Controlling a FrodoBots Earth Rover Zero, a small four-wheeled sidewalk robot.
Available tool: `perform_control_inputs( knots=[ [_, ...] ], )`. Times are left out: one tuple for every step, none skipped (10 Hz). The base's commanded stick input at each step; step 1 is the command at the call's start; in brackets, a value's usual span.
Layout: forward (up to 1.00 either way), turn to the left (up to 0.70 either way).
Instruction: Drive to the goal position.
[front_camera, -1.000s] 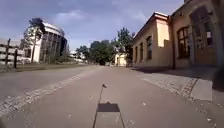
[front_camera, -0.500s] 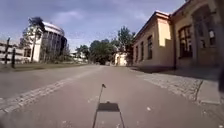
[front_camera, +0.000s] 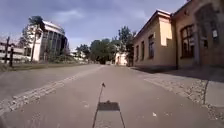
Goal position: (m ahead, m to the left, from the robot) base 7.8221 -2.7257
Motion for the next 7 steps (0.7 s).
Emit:
perform_control_inputs(
  knots=[
    [0.45,0.0],
    [0.45,0.0],
    [0.45,0.0],
    [0.45,0.0],
    [0.45,0.0],
    [0.45,0.0],
    [0.45,0.0]
  ],
)
